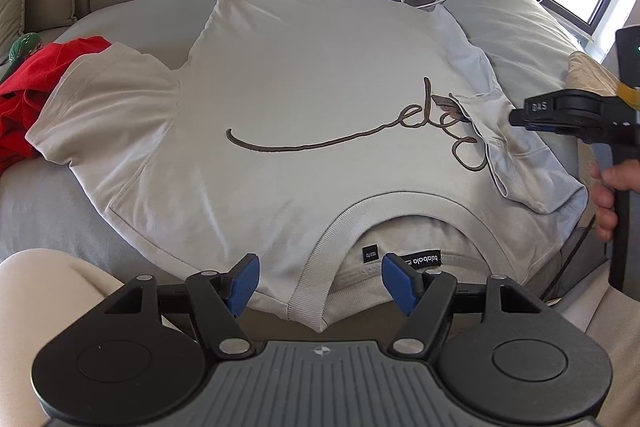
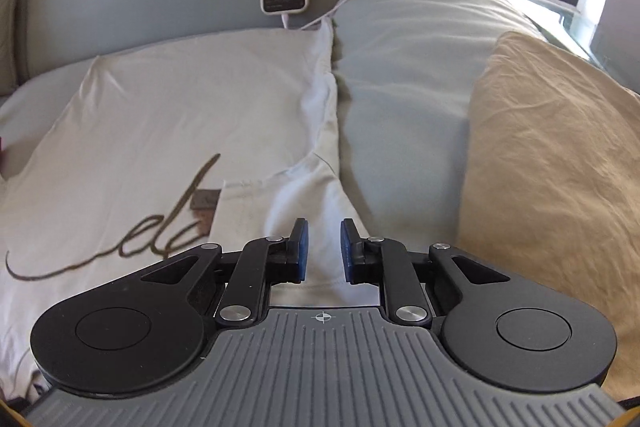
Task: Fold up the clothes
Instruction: 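Grasp the shirt side with the right gripper and fold it over the print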
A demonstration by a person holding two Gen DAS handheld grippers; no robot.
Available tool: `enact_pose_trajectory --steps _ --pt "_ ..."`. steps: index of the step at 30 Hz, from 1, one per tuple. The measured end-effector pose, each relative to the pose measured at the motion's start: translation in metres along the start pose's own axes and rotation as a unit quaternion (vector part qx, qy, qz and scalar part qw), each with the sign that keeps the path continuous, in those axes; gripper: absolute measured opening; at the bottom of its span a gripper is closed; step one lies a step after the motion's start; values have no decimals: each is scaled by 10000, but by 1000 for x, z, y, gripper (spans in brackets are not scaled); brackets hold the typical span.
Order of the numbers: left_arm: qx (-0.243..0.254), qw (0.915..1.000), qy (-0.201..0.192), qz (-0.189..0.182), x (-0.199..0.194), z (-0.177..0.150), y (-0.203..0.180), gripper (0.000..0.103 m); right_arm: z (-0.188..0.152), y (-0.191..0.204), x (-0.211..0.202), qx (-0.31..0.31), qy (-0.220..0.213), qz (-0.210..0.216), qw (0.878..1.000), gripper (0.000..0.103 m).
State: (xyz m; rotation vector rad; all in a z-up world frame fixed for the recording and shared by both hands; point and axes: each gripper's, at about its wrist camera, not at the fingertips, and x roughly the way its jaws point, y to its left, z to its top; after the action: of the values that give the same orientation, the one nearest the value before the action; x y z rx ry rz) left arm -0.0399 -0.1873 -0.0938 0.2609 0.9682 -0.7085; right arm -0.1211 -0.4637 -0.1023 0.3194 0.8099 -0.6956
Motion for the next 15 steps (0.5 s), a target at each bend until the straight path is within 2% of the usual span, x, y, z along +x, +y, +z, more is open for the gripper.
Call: enact_pose_trajectory --steps 2,5,7,8,10,13,15 --pt "-11 10000 0 26 0 0 1 67 4 3 21 25 165 20 9999 18" --pt "-40 10000 9 41 1 -1 2 67 8 -5 46 304 465 68 9984 10" --pt "-65 10000 21 31 1 -1 3 67 13 -9 40 519 468 214 9973 12" --pt "-74 10000 33 37 3 -1 2 67 14 -9 35 565 410 280 9972 17" --pt "-60 10000 51 33 4 -1 1 67 13 -7 25 587 315 365 9971 17" --pt "1 10000 8 -16 1 -1 -1 68 -6 -3 21 775 688 550 9931 17" --pt "18 10000 -20 -6 -2 -2 -1 68 -22 8 3 596 547 505 9954 16"
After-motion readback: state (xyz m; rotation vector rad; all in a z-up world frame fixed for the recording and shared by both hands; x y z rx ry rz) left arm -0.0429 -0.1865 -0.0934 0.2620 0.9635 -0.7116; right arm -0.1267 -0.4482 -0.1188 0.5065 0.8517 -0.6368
